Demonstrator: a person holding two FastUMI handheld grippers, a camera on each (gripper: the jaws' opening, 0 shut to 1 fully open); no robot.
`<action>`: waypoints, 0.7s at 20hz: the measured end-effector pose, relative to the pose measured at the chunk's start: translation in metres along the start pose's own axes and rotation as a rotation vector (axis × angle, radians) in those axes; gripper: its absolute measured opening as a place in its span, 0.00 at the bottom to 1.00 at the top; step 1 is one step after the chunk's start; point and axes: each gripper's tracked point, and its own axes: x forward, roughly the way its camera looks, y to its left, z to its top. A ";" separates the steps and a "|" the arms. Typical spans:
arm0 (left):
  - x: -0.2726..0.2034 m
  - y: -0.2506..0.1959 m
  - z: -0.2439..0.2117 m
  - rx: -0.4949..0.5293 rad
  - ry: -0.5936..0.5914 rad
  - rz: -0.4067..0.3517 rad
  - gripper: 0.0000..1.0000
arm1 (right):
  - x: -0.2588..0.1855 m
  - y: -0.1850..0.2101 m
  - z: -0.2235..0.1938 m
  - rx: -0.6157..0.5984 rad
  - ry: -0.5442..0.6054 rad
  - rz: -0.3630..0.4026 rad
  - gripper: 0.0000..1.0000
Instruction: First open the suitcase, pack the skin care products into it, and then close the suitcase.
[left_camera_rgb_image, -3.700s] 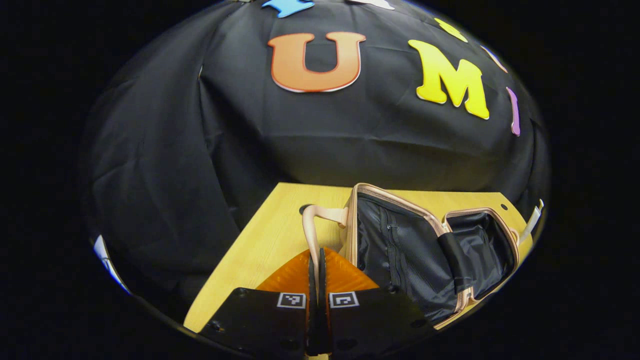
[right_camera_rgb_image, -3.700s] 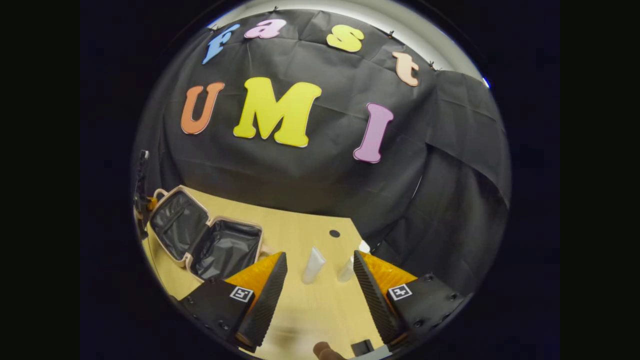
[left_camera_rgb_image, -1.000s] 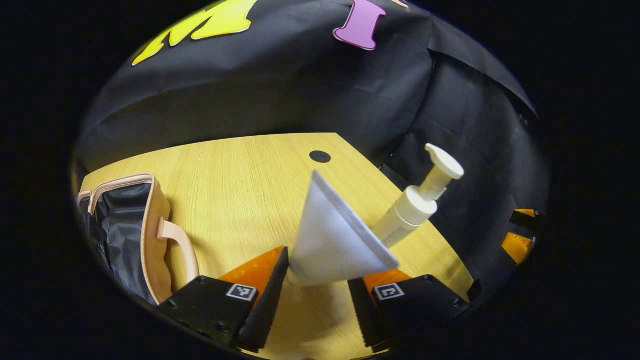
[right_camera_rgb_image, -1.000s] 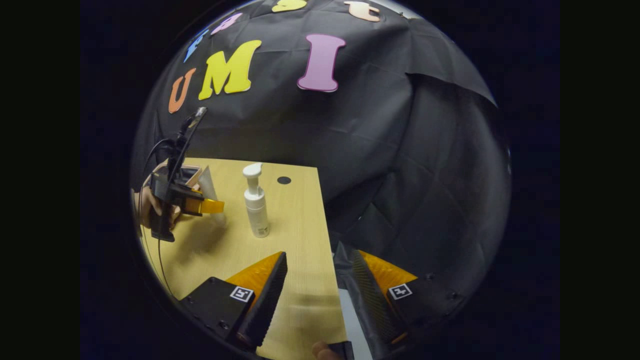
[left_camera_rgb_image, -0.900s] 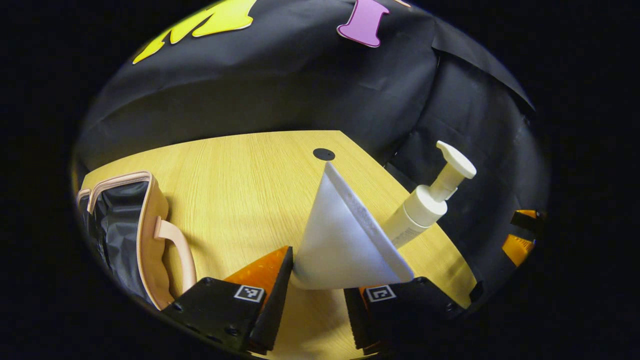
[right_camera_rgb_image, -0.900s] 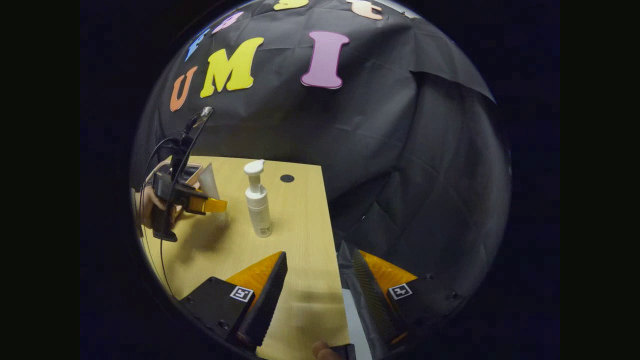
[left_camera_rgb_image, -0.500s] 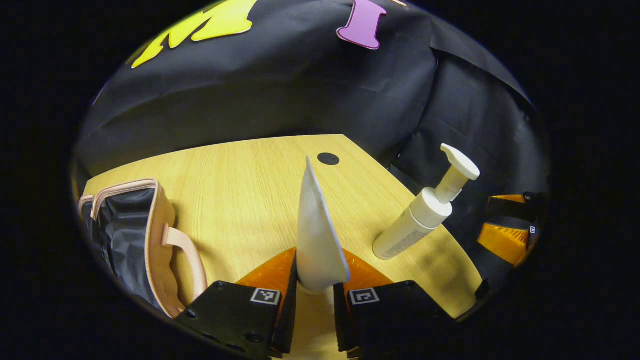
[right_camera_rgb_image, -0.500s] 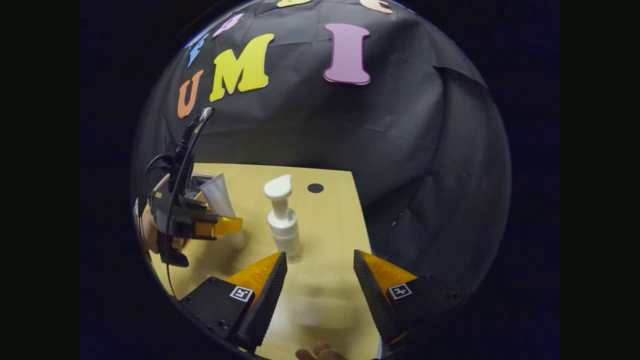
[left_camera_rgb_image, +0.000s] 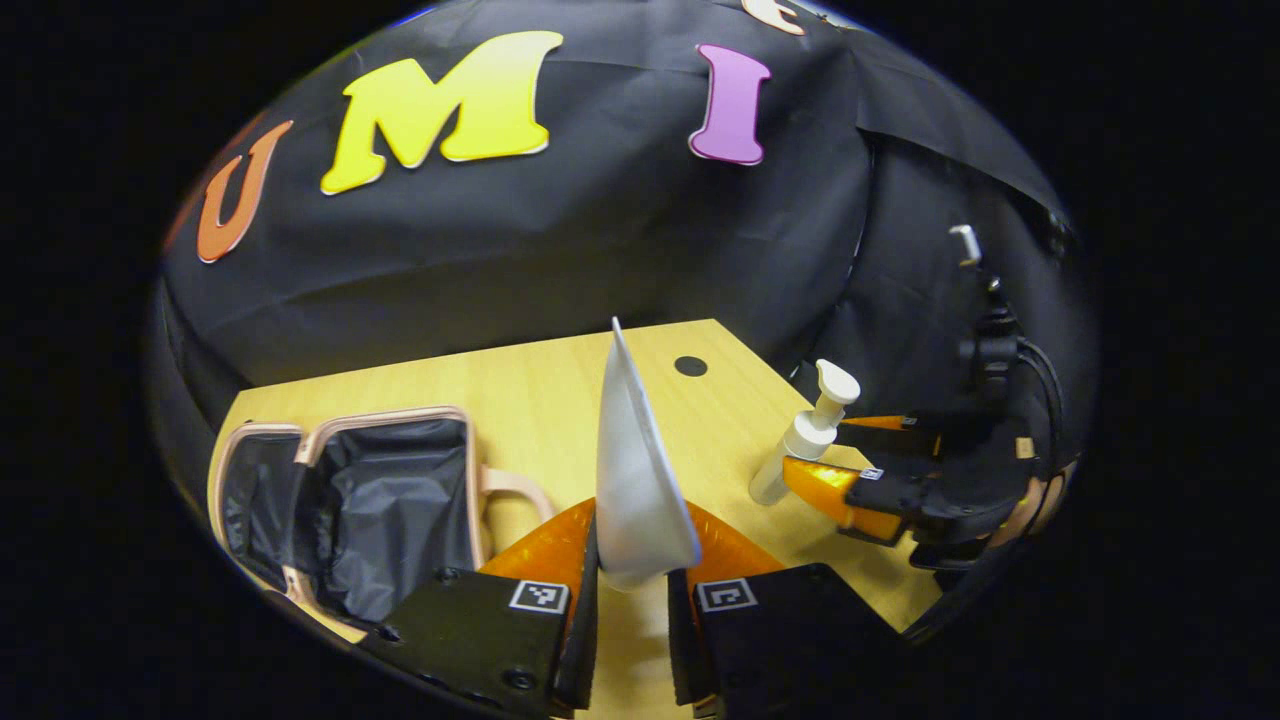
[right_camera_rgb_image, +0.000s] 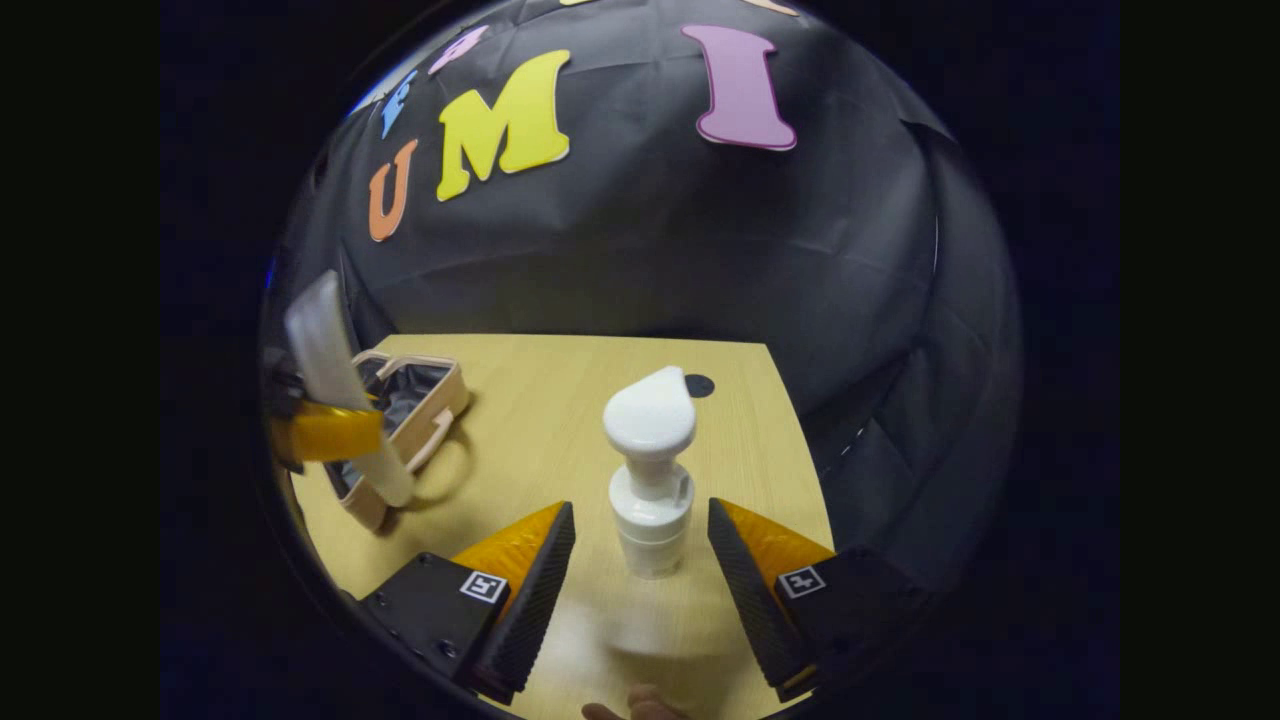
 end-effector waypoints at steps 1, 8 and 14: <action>-0.018 0.007 0.001 0.000 0.000 0.026 0.32 | 0.006 0.001 -0.003 0.002 0.009 -0.009 0.80; -0.118 0.065 -0.010 -0.076 0.036 0.153 0.32 | 0.023 0.002 -0.004 -0.004 0.015 -0.082 0.78; -0.158 0.136 -0.007 -0.083 0.015 0.242 0.32 | 0.020 -0.005 -0.005 0.020 0.023 -0.157 0.52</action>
